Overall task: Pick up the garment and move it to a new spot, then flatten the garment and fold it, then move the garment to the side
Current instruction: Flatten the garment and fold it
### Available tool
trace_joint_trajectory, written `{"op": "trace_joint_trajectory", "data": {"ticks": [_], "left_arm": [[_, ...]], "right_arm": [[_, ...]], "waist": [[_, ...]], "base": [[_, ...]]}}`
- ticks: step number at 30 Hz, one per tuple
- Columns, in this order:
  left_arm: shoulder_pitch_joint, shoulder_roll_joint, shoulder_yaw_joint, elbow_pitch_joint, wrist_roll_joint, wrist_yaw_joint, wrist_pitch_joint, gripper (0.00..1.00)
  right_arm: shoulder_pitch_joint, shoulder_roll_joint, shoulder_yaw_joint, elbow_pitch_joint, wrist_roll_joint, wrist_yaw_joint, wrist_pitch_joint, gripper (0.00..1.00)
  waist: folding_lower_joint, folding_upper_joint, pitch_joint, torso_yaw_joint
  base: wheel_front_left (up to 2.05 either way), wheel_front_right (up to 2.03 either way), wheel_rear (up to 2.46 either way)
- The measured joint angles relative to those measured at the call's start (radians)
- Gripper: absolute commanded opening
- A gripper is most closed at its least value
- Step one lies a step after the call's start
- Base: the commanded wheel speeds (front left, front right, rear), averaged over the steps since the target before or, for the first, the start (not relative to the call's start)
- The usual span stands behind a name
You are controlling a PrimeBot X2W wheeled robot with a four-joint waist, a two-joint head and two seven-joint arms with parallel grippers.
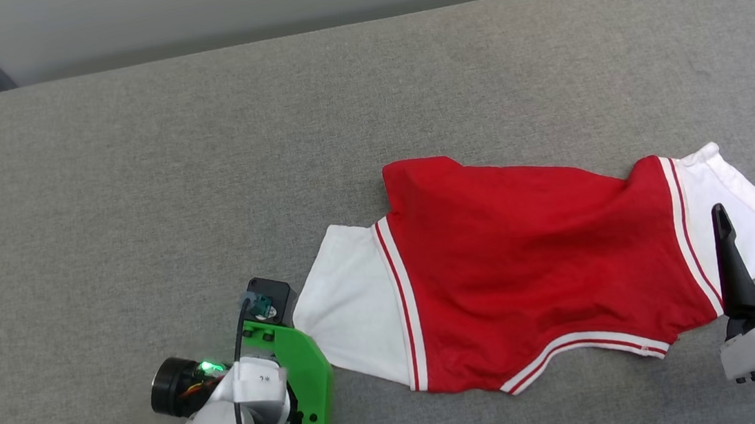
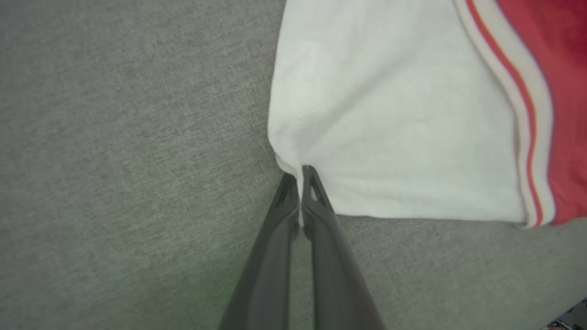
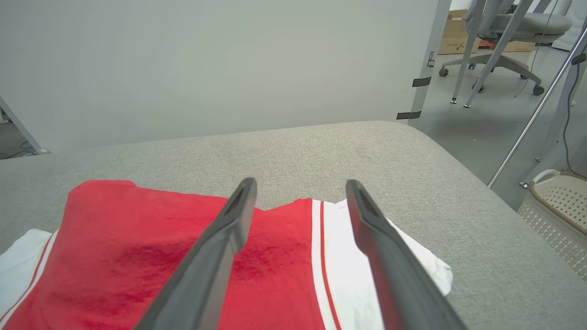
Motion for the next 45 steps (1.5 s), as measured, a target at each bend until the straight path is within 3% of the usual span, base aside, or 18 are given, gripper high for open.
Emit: {"op": "trace_joint_trajectory", "data": {"ticks": [7, 13, 29, 34, 45], "left_arm": [[0.051, 0.013, 0.046, -0.035, -0.042, 0.021, -0.009, 0.00], [0.095, 0.051, 0.105, -0.146, -0.066, 0.051, -0.005, 0.00], [0.206, 0.100, 0.125, -0.444, -0.160, 0.044, 0.125, 0.00], [0.208, 0.101, 0.115, -0.472, -0.170, 0.042, 0.134, 0.00], [0.201, 0.100, 0.089, -0.488, -0.175, 0.034, 0.143, 0.00]], "right_arm": [[0.013, -0.066, 0.002, 0.022, -0.025, 0.000, 0.087, 1.00], [0.035, -0.125, -0.011, 0.040, -0.034, 0.000, 0.235, 1.00], [-0.035, -0.275, -0.016, 0.076, 0.053, 0.000, 0.842, 1.00], [-0.084, -0.294, -0.019, 0.120, 0.063, 0.000, 0.899, 1.00], [-0.174, -0.352, 0.014, 0.291, 0.051, 0.000, 0.896, 1.00]], "waist": [[0.0000, 0.0000, -0.048, 0.018], [0.0000, 0.0000, -0.085, 0.043], [0.0000, 0.0000, -0.055, 0.114], [0.0000, 0.0000, -0.015, 0.131], [0.0000, 0.0000, 0.065, 0.158]], "base": [[0.00, 0.00, 0.00], [0.00, 0.00, 0.00], [0.00, 0.00, 0.00], [0.00, 0.00, 0.00], [0.00, 0.00, 0.00]]}}
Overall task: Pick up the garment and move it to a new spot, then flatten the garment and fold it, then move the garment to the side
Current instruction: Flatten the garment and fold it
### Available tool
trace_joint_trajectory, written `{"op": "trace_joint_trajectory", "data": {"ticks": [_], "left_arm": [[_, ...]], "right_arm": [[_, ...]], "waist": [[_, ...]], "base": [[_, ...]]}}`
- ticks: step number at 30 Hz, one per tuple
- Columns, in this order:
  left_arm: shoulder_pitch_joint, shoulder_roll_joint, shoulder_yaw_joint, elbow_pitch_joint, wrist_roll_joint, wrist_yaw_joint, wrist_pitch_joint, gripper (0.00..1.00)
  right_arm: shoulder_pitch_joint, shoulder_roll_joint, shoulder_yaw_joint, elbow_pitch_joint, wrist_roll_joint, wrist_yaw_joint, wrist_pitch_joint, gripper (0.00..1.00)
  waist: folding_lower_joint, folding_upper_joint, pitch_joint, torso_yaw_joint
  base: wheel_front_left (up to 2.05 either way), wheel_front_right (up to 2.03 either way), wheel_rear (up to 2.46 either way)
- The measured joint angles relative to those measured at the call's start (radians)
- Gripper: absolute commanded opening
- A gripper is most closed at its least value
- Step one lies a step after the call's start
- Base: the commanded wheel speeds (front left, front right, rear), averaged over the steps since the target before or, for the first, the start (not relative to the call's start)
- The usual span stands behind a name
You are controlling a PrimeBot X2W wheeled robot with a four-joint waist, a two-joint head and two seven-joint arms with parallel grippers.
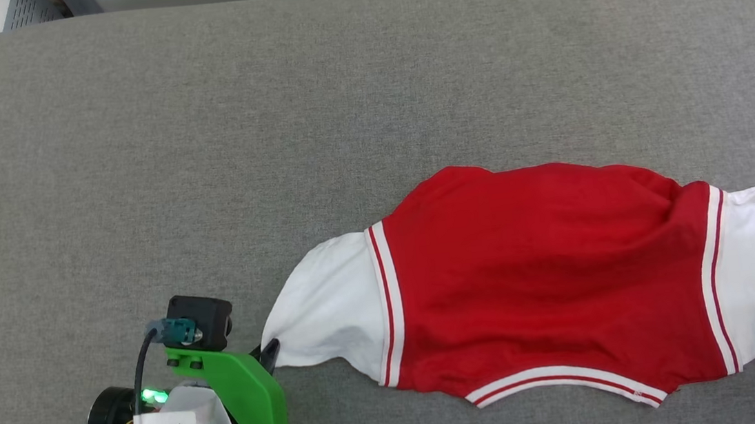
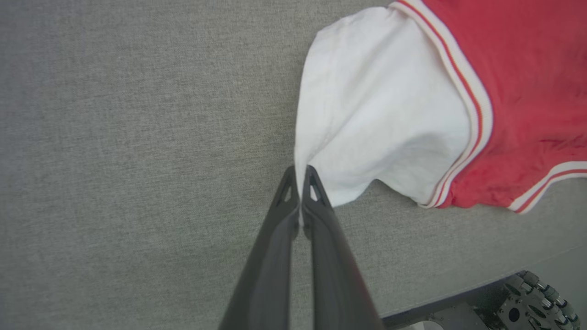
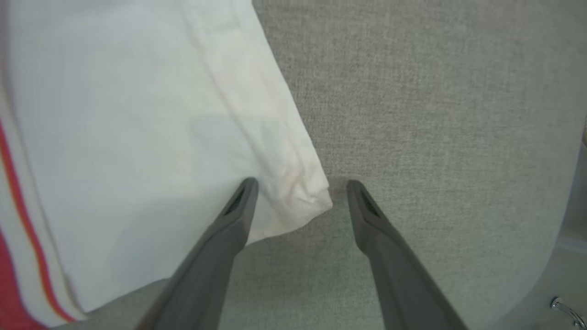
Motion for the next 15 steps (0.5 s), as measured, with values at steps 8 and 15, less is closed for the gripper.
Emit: {"op": "trace_joint_trajectory", "data": {"ticks": [8, 15], "left_arm": [[-0.006, 0.000, -0.003, 0.007, -0.002, 0.000, 0.000, 0.00], [-0.006, 0.000, 0.000, 0.021, -0.003, 0.002, -0.005, 0.00]], "right_arm": [[-0.016, -0.010, 0.038, 0.072, 0.023, -0.002, -0.006, 0.85], [-0.019, -0.004, 0.072, 0.083, 0.064, -0.003, -0.015, 0.00]], "waist": [[0.0000, 0.0000, 0.014, 0.006], [0.0000, 0.0000, -0.008, -0.004]], "base": [[0.00, 0.00, 0.00], [0.00, 0.00, 0.00]]}}
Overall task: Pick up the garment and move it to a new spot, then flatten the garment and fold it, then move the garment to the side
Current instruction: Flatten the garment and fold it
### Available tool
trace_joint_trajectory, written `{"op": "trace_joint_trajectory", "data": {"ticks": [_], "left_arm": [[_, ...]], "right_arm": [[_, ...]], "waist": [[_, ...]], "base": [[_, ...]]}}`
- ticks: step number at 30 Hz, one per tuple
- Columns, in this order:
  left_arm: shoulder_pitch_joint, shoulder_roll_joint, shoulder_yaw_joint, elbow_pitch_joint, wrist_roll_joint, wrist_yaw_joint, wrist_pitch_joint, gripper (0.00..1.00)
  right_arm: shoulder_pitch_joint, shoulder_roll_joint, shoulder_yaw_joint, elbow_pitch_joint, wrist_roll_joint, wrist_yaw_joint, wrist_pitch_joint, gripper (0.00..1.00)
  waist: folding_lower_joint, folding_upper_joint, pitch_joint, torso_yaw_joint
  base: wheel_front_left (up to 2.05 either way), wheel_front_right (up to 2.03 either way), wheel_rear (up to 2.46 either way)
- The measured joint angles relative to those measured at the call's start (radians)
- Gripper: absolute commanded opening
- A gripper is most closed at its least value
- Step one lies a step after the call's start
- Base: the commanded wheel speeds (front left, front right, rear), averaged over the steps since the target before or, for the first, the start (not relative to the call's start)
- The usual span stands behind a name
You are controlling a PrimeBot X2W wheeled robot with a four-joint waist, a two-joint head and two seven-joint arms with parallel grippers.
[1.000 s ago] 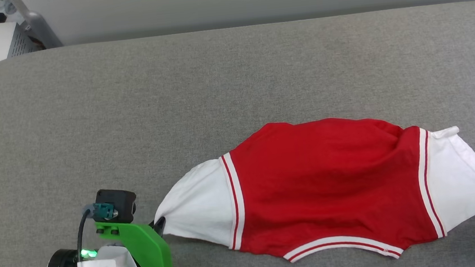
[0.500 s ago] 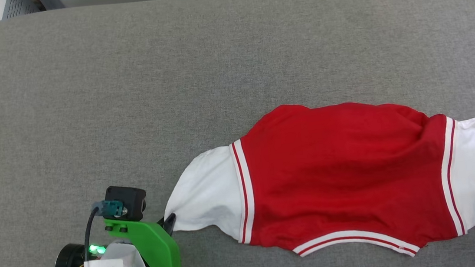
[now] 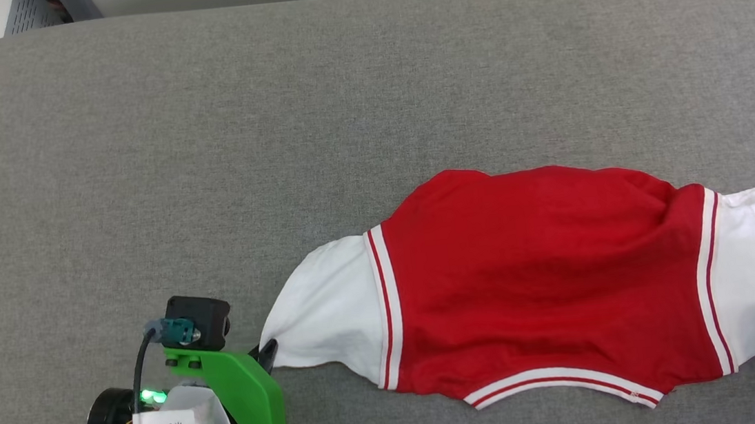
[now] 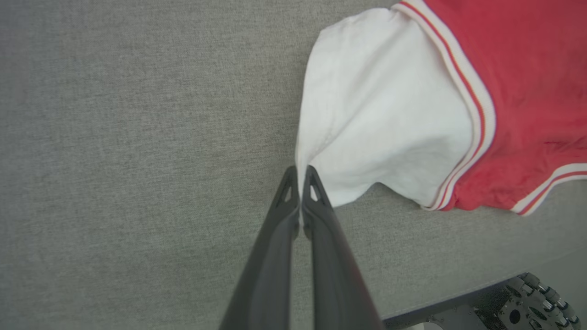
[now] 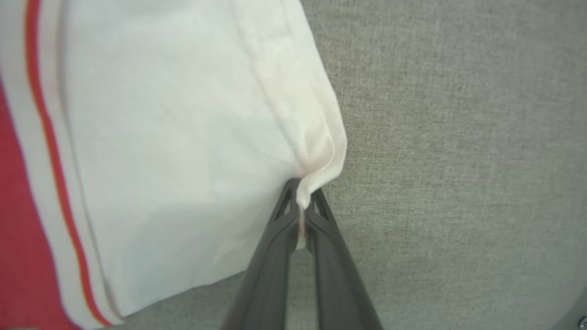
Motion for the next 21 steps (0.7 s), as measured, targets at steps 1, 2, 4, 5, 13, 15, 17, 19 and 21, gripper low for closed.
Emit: {"op": "trace_joint_trajectory", "data": {"ticks": [1, 2, 4, 5, 13, 15, 17, 19, 21], "left_arm": [[0.000, 0.000, 0.001, 0.002, 0.000, 0.000, -0.009, 0.00], [0.000, -0.001, 0.003, 0.003, -0.003, 0.000, -0.020, 0.00], [-0.002, -0.005, 0.005, 0.007, -0.010, 0.000, -0.036, 0.00], [-0.002, -0.005, 0.005, 0.012, -0.012, 0.000, -0.040, 0.00], [-0.011, -0.003, 0.037, 0.021, -0.021, 0.001, -0.097, 0.00], [-0.025, 0.004, 0.047, 0.027, -0.021, 0.001, -0.101, 0.00], [-0.036, 0.012, 0.059, 0.028, -0.025, 0.000, -0.105, 0.00], [-0.052, 0.016, 0.073, 0.022, -0.041, -0.001, -0.112, 0.00], [-0.071, 0.018, 0.097, 0.007, -0.048, 0.003, -0.123, 0.00]], "right_arm": [[0.000, 0.000, 0.003, 0.000, 0.001, 0.000, -0.008, 0.00], [-0.001, -0.001, 0.005, -0.003, 0.004, 0.000, -0.019, 0.00], [-0.001, -0.003, 0.007, -0.010, 0.017, 0.002, -0.035, 0.00], [0.000, -0.005, 0.011, -0.019, 0.031, 0.002, -0.044, 0.00], [-0.002, -0.046, -0.002, -0.142, 0.182, 0.002, -0.098, 0.00], [-0.011, -0.053, -0.009, -0.165, 0.209, 0.002, -0.107, 0.00], [-0.018, -0.064, -0.002, -0.184, 0.218, 0.002, -0.114, 0.00], [-0.029, -0.080, 0.004, -0.206, 0.220, 0.002, -0.122, 0.00], [-0.046, -0.086, 0.007, -0.229, 0.234, 0.002, -0.134, 0.00]], "waist": [[0.0000, 0.0000, -0.006, -0.002], [0.0000, 0.0000, -0.012, -0.004], [0.0000, 0.0000, -0.025, -0.007], [0.0000, 0.0000, -0.035, -0.009], [0.0000, 0.0000, -0.127, -0.025], [0.0000, 0.0000, -0.149, -0.030], [0.0000, 0.0000, -0.172, -0.034], [0.0000, 0.0000, -0.196, -0.038], [0.0000, 0.0001, -0.217, -0.042]], "base": [[0.00, 0.00, 0.00], [0.00, 0.00, 0.00], [0.00, 0.00, 0.00], [0.00, 0.00, 0.00], [0.00, 0.00, 0.00], [0.00, 0.00, 0.00], [0.00, 0.00, 0.00], [0.00, 0.00, 0.00], [0.00, 0.00, 0.00]]}}
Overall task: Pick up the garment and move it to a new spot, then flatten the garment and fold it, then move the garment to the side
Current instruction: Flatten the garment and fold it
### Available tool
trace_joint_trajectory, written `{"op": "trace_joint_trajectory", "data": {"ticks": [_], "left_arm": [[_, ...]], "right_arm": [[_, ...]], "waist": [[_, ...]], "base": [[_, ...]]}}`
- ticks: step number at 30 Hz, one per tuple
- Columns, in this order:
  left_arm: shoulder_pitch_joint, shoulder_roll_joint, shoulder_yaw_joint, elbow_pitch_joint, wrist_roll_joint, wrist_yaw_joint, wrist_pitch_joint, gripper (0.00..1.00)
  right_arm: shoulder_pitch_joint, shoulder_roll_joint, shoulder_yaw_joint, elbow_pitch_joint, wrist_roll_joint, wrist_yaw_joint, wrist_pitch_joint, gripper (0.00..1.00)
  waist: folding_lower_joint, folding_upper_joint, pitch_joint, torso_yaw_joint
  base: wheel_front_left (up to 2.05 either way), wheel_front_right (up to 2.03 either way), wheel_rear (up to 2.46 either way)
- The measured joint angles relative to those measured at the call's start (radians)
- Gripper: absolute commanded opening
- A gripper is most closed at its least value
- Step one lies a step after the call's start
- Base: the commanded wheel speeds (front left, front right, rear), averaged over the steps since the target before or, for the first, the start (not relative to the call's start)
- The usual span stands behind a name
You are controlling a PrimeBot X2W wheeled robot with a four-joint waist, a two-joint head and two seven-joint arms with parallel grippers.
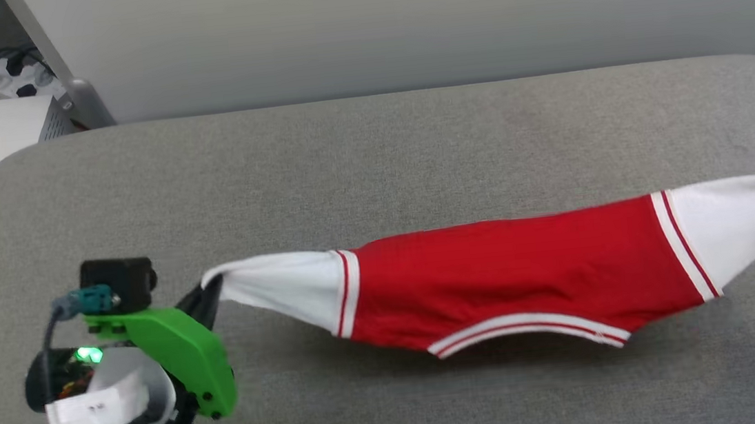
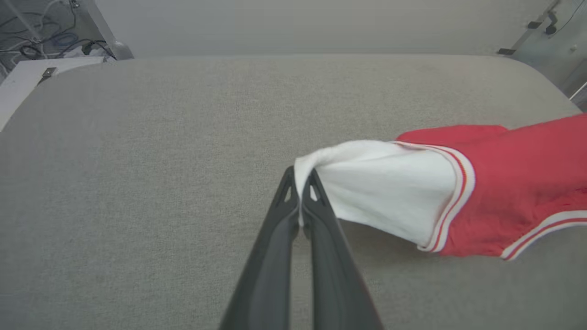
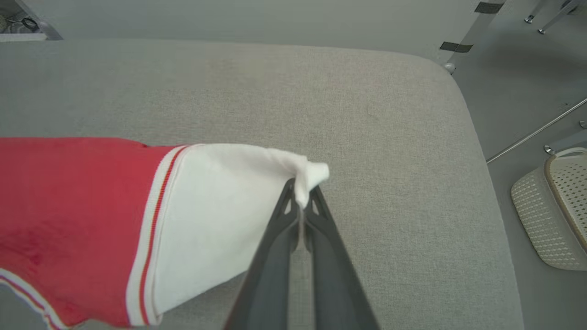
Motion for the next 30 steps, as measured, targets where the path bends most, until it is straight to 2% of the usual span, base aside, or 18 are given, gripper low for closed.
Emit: {"op": "trace_joint_trajectory", "data": {"ticks": [4, 13, 22, 30], "left_arm": [[-0.053, 0.030, 0.043, -0.025, 0.009, 0.014, -0.021, 0.00], [-0.186, 0.087, 0.093, -0.086, 0.011, 0.011, -0.032, 0.00], [-0.344, 0.115, 0.117, -0.084, 0.019, 0.005, -0.075, 0.00], [-0.541, 0.133, 0.118, -0.026, 0.022, -0.013, -0.127, 0.00]], "right_arm": [[-0.046, -0.002, 0.000, -0.045, 0.028, 0.000, -0.016, 0.00], [-0.188, -0.002, -0.030, -0.086, 0.015, 0.001, -0.078, 0.00], [-0.329, 0.002, -0.008, -0.074, -0.009, 0.001, -0.104, 0.00], [-0.517, 0.008, 0.007, -0.026, -0.030, 0.001, -0.132, 0.00]], "waist": [[0.0000, 0.0000, -0.039, -0.009], [0.0000, 0.0000, -0.085, -0.030], [0.0000, 0.0000, -0.043, -0.031], [0.0000, 0.0000, 0.053, -0.026]], "base": [[0.00, 0.00, 0.00], [0.00, 0.00, 0.00], [0.00, 0.00, 0.00], [0.00, 0.00, 0.00]]}}
